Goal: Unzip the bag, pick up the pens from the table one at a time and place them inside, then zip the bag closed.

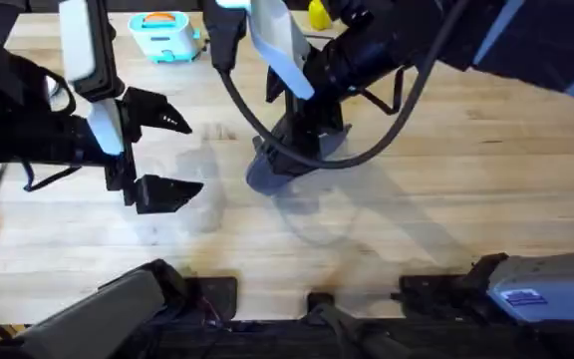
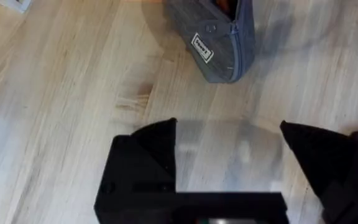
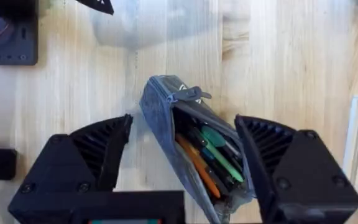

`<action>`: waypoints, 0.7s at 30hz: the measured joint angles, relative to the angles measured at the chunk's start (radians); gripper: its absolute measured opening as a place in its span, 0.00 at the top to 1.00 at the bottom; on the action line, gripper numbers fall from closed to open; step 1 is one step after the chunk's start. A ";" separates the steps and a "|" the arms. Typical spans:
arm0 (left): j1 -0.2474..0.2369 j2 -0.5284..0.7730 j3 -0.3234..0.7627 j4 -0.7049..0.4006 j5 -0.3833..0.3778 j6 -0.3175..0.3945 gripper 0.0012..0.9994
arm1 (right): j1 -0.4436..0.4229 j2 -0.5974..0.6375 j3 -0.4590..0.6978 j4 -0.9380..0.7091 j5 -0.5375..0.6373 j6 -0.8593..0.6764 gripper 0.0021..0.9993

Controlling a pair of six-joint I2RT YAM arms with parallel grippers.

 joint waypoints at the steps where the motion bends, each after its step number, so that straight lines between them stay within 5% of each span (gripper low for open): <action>1: 0.000 0.003 0.000 0.000 0.000 0.002 0.01 | 0.000 0.000 0.000 0.000 -0.002 0.000 0.00; 15: 0.000 0.109 0.000 0.001 0.003 0.074 0.01 | 0.000 0.000 0.000 0.008 -0.068 0.022 0.00; 21: 0.000 0.156 0.000 0.001 0.003 0.107 0.01 | 0.001 0.001 0.000 0.066 -0.107 0.204 0.00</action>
